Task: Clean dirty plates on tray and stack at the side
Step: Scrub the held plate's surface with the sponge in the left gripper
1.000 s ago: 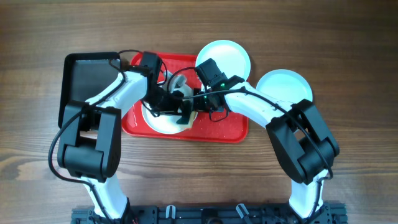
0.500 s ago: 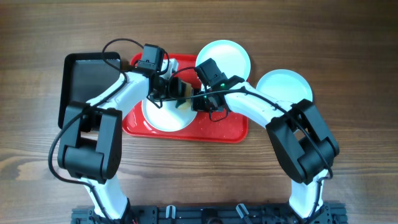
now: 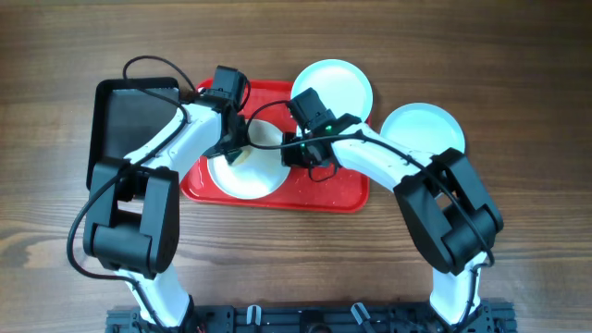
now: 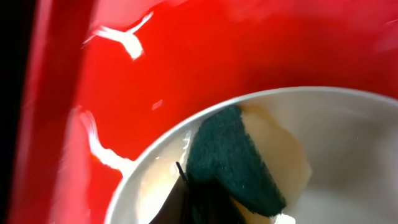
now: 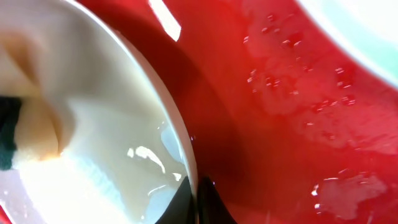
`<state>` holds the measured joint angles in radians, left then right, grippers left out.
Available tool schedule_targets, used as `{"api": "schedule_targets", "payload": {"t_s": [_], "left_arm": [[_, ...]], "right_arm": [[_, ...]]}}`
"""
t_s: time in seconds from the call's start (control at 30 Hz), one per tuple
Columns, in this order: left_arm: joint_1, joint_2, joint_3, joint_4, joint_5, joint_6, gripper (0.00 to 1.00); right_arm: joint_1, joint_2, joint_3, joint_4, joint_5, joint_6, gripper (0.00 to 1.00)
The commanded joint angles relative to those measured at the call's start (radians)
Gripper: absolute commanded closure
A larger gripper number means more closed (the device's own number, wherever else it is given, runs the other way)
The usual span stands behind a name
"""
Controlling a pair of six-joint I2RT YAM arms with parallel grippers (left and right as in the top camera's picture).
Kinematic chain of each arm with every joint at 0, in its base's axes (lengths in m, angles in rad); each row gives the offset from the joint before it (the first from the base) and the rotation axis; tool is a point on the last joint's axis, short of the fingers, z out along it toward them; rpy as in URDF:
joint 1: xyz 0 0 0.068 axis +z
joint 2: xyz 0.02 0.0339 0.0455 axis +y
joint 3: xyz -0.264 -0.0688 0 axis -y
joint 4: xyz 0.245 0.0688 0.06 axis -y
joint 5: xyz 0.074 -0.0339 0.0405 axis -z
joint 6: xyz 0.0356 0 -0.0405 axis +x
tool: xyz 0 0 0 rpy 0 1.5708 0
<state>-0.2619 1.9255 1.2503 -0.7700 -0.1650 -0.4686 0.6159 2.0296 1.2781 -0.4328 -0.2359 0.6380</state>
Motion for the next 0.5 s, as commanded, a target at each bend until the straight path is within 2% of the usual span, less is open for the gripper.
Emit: {"api": "schedule_targets", "payload": {"t_s": [0.0,0.07,0.23,0.37,0.47], "left_arm": [[0.022,0.043,-0.039,-0.089,-0.153,-0.034,0.96],[0.022,0.043,-0.039,-0.127,-0.092,0.002,0.96],[0.022,0.043,-0.039,-0.182,0.158,0.191,0.96],[0.022,0.043,-0.039,-0.175,0.427,0.371,0.96],[0.016,0.044,-0.04,-0.133,0.574,0.418,0.96]], "right_arm": [[-0.008,0.022,-0.012,-0.02,0.029,-0.013,0.96],[-0.008,0.022,-0.012,-0.02,0.029,-0.014,0.96],[-0.008,0.022,-0.012,-0.019,0.029,-0.014,0.96],[-0.008,0.022,-0.012,-0.018,0.029,-0.014,0.96],[-0.008,0.022,-0.012,-0.018,0.028,-0.013,0.96]]}}
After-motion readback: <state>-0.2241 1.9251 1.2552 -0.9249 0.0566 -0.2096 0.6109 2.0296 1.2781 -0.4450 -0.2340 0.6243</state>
